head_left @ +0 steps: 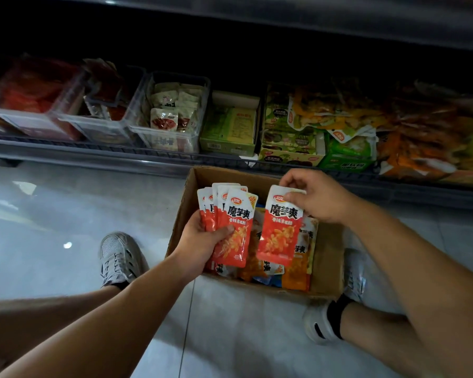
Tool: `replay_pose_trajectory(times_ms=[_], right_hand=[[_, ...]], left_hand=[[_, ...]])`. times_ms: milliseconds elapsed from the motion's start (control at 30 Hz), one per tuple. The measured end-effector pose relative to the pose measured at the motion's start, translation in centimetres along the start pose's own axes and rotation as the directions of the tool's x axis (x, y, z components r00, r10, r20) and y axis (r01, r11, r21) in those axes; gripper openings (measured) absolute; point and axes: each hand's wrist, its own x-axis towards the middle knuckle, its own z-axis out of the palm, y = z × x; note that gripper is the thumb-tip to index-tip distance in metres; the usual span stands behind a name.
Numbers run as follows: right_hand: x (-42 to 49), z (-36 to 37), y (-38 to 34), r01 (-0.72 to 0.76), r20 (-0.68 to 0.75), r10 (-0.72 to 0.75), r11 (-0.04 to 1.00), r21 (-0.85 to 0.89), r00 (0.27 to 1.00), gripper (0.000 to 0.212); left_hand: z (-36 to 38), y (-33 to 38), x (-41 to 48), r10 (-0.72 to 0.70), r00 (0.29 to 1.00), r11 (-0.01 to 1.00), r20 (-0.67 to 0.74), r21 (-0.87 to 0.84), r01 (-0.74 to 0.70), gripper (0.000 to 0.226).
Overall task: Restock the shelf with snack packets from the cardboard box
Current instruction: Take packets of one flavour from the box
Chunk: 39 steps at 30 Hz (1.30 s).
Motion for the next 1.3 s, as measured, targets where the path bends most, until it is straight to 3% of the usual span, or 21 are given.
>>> replay_pose_trajectory(times_ms=[300,400,467,567,633,733,833,933,1067,1133,1300], right_hand=[[-1.1,1.8,-4.0,-0.081,-0.176,0.102,0.989,0.125,0.979,0.012],[-1.3,1.8,-5.0,-0.031,-0.265,0.054,0.995,0.090,0.963,0.012],[-1.7,1.6,-5.7,0.014,-0.310,0.040,0.985,0.172,0.950,0.024],[-2.7,1.5,-6.4,-0.014,-0.359,0.149,0.935,0.354,0.921,0.053],[-3.5,1.7,-6.9,-0.069,-0.271,0.207,0.895,0.441,0.940,0.056],[-4.3,2.1,-8.5,-0.113,-0.061,0.207,0.731,0.673,0.976,0.033],[-4.5,1.5,-10.3,-0.075,-0.026,0.151,0.625,0.777,0.988,0.021],[-4.2,-0.1,-11.7,0.002,-0.058,0.068,0.635,0.772,0.996,0.023],[-3.4,-2.4,-13.7,0.109,-0.154,-0.014,0.769,0.630,0.988,0.031],[-3.0,-4.1,-15.0,0.150,-0.181,-0.048,0.778,0.610,0.982,0.030],[-0.9,-9.8,-20.9,0.329,-0.340,-0.173,0.814,0.478,0.924,0.023]], left_hand=[[0.9,2.6,-2.7,0.022,0.979,0.996,0.203,-0.089,-0.004,0.057],[0.9,3.4,-3.1,0.023,0.971,0.993,0.238,-0.115,0.005,0.053],[1.1,4.0,-3.2,0.036,0.973,0.989,0.228,-0.150,-0.002,0.055],[1.0,5.5,-3.2,0.081,0.983,0.974,0.163,-0.221,-0.044,0.063],[1.1,7.0,-3.4,0.134,0.981,0.967,0.142,-0.237,-0.098,0.059],[1.9,9.6,-4.2,0.205,0.964,0.956,0.172,-0.248,-0.159,0.057],[3.2,12.2,-5.1,0.245,0.938,0.946,0.244,-0.272,-0.176,0.041],[4.2,14.9,-5.8,0.268,0.926,0.952,0.266,-0.219,-0.213,0.032],[5.1,19.2,-6.5,0.354,0.908,0.935,0.224,-0.053,-0.352,0.038],[5.1,22.0,-7.2,0.416,0.880,0.900,0.231,0.038,-0.435,0.047],[3.7,30.6,-8.0,0.592,0.758,0.748,0.276,0.163,-0.644,0.037]])
